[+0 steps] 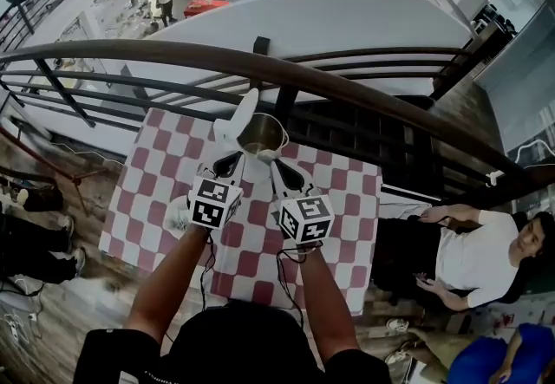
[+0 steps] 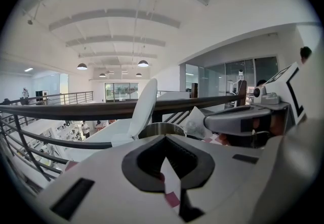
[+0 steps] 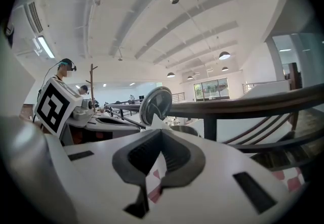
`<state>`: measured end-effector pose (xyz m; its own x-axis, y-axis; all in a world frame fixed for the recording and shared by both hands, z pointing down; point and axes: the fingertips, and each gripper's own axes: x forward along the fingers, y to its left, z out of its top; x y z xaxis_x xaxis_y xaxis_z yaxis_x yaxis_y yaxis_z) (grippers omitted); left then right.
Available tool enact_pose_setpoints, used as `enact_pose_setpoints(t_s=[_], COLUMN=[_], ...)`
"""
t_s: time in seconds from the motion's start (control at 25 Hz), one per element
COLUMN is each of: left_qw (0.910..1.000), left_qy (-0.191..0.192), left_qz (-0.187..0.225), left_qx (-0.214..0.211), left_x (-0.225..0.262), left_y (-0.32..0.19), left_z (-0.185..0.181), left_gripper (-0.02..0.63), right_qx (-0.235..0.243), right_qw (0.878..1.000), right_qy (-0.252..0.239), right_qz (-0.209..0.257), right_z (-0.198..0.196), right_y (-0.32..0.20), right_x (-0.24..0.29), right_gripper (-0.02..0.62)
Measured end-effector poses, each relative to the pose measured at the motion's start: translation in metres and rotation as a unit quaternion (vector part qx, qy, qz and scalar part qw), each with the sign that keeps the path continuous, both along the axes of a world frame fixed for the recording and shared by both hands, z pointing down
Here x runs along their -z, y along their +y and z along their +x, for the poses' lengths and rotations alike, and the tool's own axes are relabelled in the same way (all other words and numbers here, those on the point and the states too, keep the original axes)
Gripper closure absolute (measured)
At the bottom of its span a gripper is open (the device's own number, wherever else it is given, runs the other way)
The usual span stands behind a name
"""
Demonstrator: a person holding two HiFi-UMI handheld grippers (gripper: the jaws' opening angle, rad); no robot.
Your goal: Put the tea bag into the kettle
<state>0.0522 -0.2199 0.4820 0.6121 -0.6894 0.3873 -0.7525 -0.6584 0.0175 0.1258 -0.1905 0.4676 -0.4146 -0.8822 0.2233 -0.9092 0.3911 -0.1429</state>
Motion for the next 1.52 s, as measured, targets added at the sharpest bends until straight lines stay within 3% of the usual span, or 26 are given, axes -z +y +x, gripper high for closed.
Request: enact_pose_setpoints(t_s=[0.8, 1.52], left_qw=[1.0, 0.9996], left_qy=[0.006, 0.008], left_qz=[-0.006, -0.02], left_qx=[0.005, 0.018], left_x=[-0.005, -0.019], left_y=[-0.013, -0.02], left_z=[0.003, -0.007], left_gripper=[0.607, 0.607], right_qx=[-0.003, 0.0], right_qw=[1.0, 1.0], right_qy=[0.01, 0.014], right_qz=[-0.015, -0.026], right_z=[0.002, -0.005], right_y=[-0.052, -0.066], right_x=[-0.012, -0.025], right_gripper=[0.58, 0.58])
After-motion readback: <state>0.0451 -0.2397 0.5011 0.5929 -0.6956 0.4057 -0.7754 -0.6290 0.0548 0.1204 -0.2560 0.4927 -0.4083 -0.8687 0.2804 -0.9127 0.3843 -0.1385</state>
